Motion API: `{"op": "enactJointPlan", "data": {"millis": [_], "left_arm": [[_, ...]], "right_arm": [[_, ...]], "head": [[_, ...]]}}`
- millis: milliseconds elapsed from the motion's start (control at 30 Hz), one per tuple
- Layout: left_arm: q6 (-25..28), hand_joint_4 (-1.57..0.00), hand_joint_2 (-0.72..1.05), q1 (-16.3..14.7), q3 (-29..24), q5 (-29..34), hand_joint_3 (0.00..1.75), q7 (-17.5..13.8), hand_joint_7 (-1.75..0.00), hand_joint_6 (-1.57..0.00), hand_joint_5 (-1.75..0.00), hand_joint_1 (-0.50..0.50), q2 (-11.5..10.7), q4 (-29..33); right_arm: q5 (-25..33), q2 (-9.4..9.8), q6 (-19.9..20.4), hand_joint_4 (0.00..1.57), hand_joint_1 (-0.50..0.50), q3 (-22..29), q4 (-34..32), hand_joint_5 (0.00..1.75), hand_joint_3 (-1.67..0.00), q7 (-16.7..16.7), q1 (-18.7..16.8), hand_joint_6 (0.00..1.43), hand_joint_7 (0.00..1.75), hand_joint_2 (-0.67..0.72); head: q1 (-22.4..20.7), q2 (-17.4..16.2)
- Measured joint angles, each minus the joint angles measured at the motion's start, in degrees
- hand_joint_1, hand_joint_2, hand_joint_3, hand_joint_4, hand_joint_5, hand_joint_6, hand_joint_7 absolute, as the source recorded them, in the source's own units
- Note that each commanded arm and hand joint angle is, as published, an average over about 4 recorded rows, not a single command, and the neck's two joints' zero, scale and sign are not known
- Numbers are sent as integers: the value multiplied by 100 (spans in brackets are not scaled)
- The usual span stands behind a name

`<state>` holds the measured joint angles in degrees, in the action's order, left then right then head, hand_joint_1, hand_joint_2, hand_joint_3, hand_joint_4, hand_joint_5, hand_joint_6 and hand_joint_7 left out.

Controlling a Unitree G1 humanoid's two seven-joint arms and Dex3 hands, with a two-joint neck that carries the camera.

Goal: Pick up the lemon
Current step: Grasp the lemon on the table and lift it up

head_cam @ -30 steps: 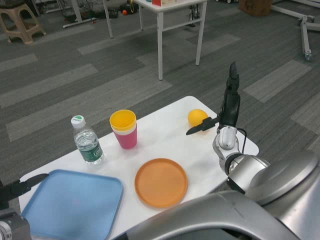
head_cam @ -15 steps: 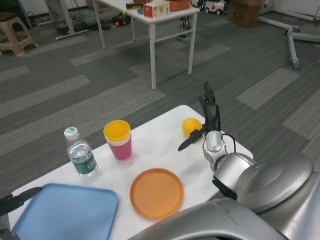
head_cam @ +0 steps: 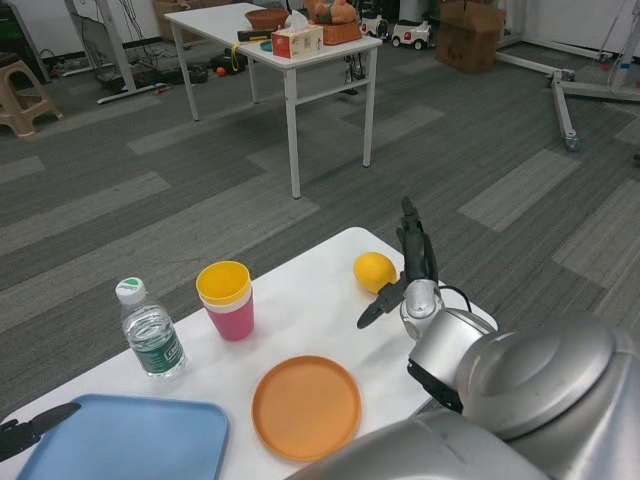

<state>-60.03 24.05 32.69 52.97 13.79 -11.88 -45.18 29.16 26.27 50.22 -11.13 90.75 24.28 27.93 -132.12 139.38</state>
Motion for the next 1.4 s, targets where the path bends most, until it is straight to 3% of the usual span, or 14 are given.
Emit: {"op": "enactJointPlan", "data": {"millis": [300,533,933,1033,1233,1400], "left_arm": [[1,0,-37,0,91,0,9,0,-7,0,0,-19,0,6],[1,0,-37,0,109,-1,9,0,-7,0,0,-19,0,10],[1,0,-37,-5,139,-6,9,0,-7,0,0,-19,2,28],[1,0,-37,-20,140,-9,9,0,-7,0,0,-19,4,54],[1,0,-37,-94,140,-18,9,-1,-7,0,0,-19,11,125],[1,0,-37,-159,140,-28,9,-1,-7,0,0,-19,17,196]], "right_arm": [[-18,-2,-173,18,-46,-140,334,0,0,56,33,0,0,46],[-23,-23,-216,19,-46,-510,436,0,0,117,41,0,0,47],[-53,-163,-309,16,-46,-1314,592,0,0,368,177,0,0,28],[-58,-201,-322,9,-46,-1527,612,0,0,393,201,0,0,15],[-64,-314,-363,0,-46,-1872,733,0,-4,401,294,0,0,-30],[-64,-388,-375,0,-46,-1881,849,7,-30,401,303,0,0,-53]], "head": [[69,11],[34,74],[18,70],[23,68],[2,61],[12,41]]}}
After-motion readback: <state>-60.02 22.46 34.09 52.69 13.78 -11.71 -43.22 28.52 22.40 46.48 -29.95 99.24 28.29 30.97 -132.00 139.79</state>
